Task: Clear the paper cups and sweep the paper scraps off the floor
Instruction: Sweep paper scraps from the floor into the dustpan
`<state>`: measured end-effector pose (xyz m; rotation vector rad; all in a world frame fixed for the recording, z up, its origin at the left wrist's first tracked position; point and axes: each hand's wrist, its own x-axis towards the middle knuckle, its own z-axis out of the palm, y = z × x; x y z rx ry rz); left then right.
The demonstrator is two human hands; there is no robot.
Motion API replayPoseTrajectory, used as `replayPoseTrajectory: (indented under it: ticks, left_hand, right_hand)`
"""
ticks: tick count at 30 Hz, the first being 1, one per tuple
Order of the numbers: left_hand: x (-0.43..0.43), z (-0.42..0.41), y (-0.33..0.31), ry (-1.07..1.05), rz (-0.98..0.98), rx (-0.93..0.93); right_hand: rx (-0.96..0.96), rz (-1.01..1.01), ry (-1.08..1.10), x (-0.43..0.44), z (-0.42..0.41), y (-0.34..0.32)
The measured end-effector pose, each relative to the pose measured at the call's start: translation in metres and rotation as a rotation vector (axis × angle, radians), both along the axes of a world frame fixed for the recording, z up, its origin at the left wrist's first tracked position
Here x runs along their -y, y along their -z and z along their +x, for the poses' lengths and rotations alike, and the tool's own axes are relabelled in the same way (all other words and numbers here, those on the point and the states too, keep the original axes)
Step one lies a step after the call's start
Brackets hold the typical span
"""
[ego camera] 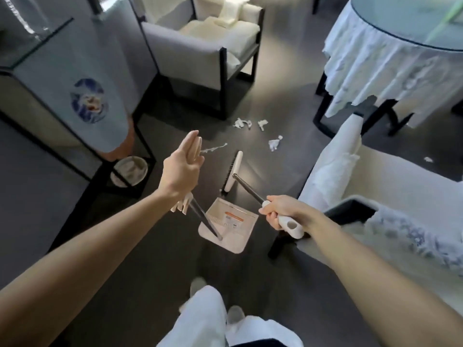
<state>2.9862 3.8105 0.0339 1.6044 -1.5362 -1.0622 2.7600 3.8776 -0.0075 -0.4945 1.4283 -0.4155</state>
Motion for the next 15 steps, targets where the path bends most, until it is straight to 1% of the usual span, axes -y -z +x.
replayPoseTrajectory:
  ticks: [5,9,11,13,15]
  left_hand:
    - [0.137,-0.062,-0.004,0.104,-0.011,-0.034]
    - [0.263,-0.108,-0.001,0.17,-0.041,-0.026]
    - [0.33,-0.133,-0.01,0.199,-0.075,-0.033]
    - [0.392,-0.163,-0.017,0.227,-0.108,0.01]
    - [0.446,-0.197,-0.018,0.278,-0.101,0.067]
  right_hand:
    - [0.07,0.03,0.189,0.113,-0.056,-0.002]
    - [0.085,-0.008,0.33,0.21,-0.094,0.002]
    - [0.106,-0.051,0.359,0.263,-0.114,-0.001]
    - [0.085,-0.094,0.375,0.312,-0.133,-0.002]
    - [0.094,-0.105,0.437,0.354,-0.154,-0.006]
